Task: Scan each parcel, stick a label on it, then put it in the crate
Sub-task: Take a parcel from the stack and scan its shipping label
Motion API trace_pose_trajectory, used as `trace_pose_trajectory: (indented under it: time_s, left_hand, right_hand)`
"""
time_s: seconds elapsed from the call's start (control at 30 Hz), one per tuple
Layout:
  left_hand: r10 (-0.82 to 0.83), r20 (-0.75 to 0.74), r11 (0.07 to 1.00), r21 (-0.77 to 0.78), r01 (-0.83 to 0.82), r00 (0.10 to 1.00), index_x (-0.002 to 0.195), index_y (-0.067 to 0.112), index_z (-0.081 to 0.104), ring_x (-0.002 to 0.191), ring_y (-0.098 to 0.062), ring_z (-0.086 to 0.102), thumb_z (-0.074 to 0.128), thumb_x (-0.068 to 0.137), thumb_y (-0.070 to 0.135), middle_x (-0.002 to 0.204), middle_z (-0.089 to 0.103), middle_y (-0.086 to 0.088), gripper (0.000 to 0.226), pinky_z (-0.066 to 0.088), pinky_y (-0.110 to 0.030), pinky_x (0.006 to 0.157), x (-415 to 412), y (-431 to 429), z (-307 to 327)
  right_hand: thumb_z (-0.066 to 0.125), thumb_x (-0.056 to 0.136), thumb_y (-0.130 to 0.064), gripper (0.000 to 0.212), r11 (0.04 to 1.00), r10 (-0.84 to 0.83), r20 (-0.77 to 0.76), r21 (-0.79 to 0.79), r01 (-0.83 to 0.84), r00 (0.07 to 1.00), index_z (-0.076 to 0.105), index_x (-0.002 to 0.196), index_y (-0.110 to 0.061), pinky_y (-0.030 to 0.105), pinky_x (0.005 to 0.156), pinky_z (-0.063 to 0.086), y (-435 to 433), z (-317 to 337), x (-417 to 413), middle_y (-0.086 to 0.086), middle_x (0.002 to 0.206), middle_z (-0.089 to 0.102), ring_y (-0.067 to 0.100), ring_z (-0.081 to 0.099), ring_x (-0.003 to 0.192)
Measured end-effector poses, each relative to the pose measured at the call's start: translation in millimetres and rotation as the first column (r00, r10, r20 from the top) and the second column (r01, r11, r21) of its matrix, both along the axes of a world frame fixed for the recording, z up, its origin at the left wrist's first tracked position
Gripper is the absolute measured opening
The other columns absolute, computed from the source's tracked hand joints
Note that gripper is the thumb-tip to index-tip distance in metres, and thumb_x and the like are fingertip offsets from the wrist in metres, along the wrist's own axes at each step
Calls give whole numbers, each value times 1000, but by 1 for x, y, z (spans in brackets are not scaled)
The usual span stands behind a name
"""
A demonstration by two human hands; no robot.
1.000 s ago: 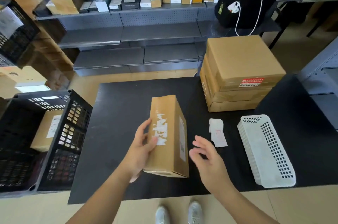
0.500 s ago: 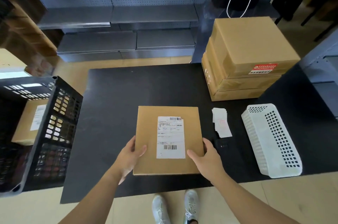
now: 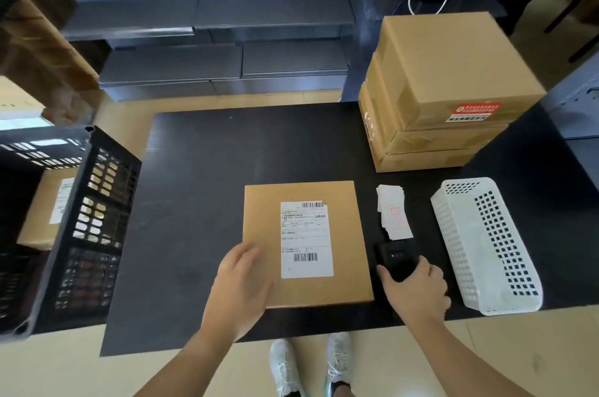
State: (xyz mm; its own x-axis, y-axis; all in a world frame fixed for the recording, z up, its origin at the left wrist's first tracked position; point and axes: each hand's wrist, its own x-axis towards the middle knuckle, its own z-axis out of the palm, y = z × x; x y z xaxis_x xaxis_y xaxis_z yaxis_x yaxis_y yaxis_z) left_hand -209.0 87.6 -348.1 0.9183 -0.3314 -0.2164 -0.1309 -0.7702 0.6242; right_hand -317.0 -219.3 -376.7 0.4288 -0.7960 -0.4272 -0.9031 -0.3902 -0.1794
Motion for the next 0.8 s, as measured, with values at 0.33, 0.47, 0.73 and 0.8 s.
trace_pose_trajectory:
  time_s: [0.33, 0.47, 0.73, 0.8]
  left_hand:
    - [-231, 208, 973, 61, 223, 951, 125, 6, 69, 140, -19, 39, 70, 84, 29, 143, 55, -5, 47, 15, -13, 119, -17, 10, -21]
    - [-291, 252, 957, 85, 279, 923, 126, 5, 68, 138, -22, 43, 59, 91, 34, 142, 57, -5, 46, 21, -20, 120, -19, 11, -23]
    - [-379, 296, 925, 148, 350, 877, 128, 5, 66, 135, -25, 47, 49, 95, 32, 138, 60, -6, 46, 33, -34, 113, -25, 7, -24]
    - [-382, 308, 924, 151, 352, 871, 129, 5, 65, 137, -24, 44, 48, 95, 33, 139, 59, -6, 47, 29, -32, 115, -25, 7, -23]
  right_hand:
    - [63, 82, -69, 93, 995, -29, -36, -92, 25, 999, 38, 148, -8, 57, 99, 43, 12, -20, 5, 17, 145, 44, 37, 42, 131]
    - [65, 82, -66, 94, 998, -21, -38, -62, 19, 999, 37, 149, -8, 56, 101, 42, 10, -18, 3, 17, 146, 42, 37, 40, 133]
    - [72, 77, -64, 94, 998, 31, 11, -53, -31, 999, 43, 147, -8, 50, 97, 48, -1, -17, -3, 14, 141, 46, 35, 43, 129]
    - [74, 76, -61, 97, 997, 56, 22, -52, -54, 998, 40, 150, -9, 49, 97, 48, -1, -15, -7, 13, 142, 45, 35, 42, 130]
